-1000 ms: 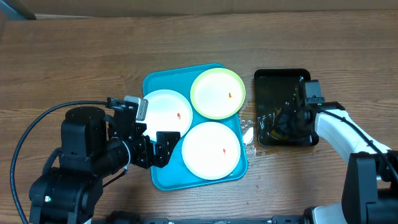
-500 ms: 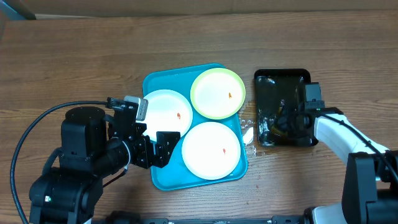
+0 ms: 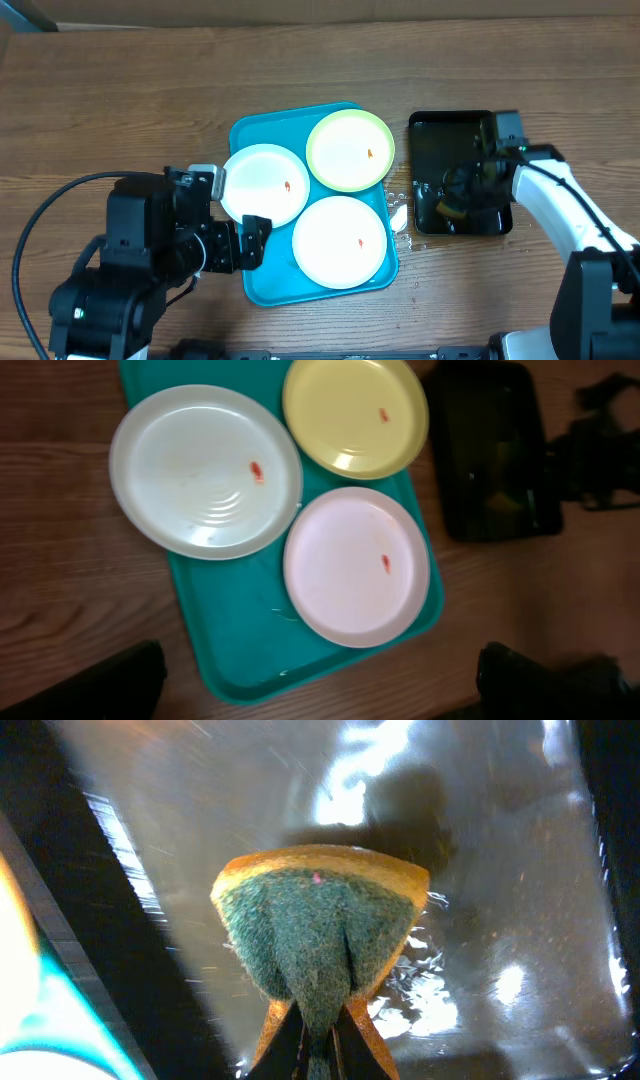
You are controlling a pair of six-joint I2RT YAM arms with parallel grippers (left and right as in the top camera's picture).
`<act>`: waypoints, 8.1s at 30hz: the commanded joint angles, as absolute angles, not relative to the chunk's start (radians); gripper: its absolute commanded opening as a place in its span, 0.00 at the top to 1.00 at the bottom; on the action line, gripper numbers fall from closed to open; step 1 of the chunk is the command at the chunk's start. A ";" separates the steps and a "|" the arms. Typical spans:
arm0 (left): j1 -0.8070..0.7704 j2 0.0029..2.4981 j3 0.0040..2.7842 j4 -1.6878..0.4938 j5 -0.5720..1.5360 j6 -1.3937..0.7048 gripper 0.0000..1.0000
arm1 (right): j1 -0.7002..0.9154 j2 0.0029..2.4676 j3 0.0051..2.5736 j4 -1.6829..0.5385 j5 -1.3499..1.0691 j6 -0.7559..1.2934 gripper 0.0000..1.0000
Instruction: Clean dirty plates on tray and stack at the side
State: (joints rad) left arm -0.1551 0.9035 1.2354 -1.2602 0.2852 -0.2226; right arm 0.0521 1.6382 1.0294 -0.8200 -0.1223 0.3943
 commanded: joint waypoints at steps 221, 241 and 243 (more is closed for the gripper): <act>-1.050 1.962 1.819 -0.786 -1.049 -0.345 0.96 | -0.445 1.460 1.246 -1.203 -0.353 0.358 0.24; -0.051 1.605 1.785 -1.492 -0.312 -0.716 0.96 | -0.445 1.460 1.246 -1.202 -0.353 0.358 0.24; 0.062 1.605 1.752 -1.484 -0.294 -0.701 0.95 | -0.445 1.460 1.246 -1.202 -0.353 0.358 0.24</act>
State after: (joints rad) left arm -0.0814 1.6051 1.7924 -1.4818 -0.3347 -0.7010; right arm -0.4435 1.4654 1.2304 -1.2045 -0.3588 0.3660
